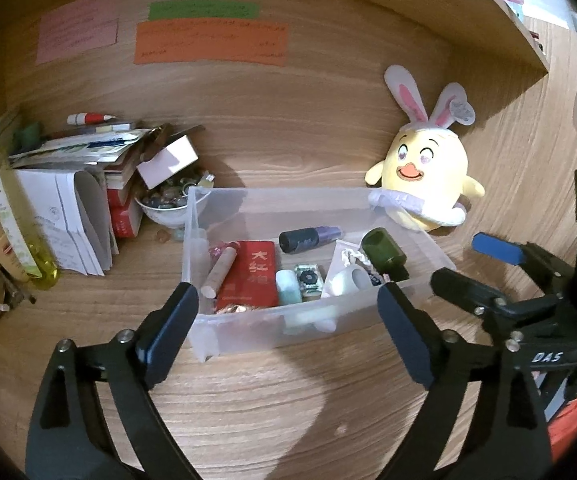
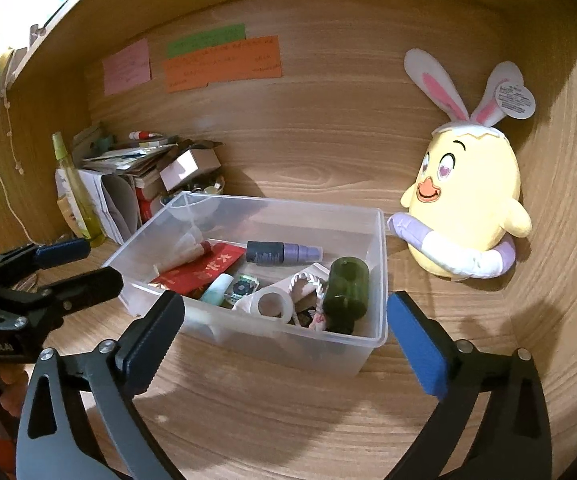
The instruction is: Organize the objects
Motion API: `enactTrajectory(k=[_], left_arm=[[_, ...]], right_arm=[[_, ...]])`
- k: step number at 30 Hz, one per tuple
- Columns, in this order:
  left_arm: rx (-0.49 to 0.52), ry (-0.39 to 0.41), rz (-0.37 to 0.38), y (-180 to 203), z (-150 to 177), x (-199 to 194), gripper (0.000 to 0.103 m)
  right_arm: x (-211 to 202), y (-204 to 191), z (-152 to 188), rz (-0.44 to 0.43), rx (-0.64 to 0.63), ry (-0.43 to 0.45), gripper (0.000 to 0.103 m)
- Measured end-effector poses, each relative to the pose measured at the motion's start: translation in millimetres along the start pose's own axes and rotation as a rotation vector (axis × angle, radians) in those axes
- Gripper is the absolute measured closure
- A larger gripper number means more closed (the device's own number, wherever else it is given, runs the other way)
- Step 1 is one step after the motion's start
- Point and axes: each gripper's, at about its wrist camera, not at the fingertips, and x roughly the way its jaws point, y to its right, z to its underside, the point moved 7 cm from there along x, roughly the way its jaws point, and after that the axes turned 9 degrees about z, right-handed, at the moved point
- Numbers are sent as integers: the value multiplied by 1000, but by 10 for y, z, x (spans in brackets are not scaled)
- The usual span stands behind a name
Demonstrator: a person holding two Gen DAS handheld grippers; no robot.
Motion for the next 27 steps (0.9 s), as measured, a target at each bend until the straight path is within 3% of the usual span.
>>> enactTrajectory(k=[27], left_arm=[[-1,-34,-6,28,133,57,7]], right_arm=[[-90,-6,127,11,-2,-13,0]])
